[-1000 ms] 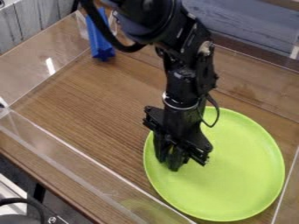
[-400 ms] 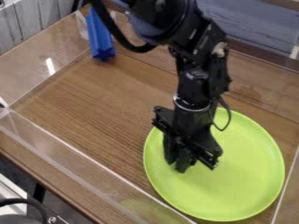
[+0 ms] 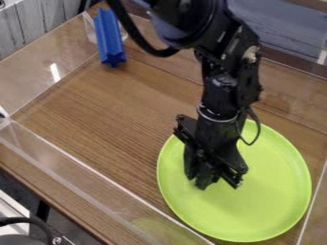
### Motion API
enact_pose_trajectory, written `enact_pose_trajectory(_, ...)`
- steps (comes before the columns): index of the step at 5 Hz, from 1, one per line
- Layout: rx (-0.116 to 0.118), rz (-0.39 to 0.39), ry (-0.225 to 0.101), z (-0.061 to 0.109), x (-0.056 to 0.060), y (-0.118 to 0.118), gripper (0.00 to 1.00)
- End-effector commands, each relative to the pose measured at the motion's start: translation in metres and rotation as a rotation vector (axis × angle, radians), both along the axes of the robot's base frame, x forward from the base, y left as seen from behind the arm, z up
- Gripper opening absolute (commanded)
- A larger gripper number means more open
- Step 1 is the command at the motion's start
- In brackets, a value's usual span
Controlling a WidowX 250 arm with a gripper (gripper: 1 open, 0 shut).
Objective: Remove the banana from inside the green plate and put it on the table
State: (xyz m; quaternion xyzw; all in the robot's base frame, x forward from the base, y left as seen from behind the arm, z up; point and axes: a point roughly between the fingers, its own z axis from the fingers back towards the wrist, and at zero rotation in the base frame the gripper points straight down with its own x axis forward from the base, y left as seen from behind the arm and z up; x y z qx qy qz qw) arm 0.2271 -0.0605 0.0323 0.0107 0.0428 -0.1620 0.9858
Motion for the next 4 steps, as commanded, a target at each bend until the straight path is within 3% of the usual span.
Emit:
enact_pose_trajectory(1,-0.003,-0.030,-0.036,0.009,0.013,0.005,0.00)
enact_pose_trajectory(2,0.002,-0.058,-0.030,0.008,0.016,0.011,0.00)
enact_pose_trajectory(4,0.017,0.204,-0.019,0.034,0.029,0.003,0.00)
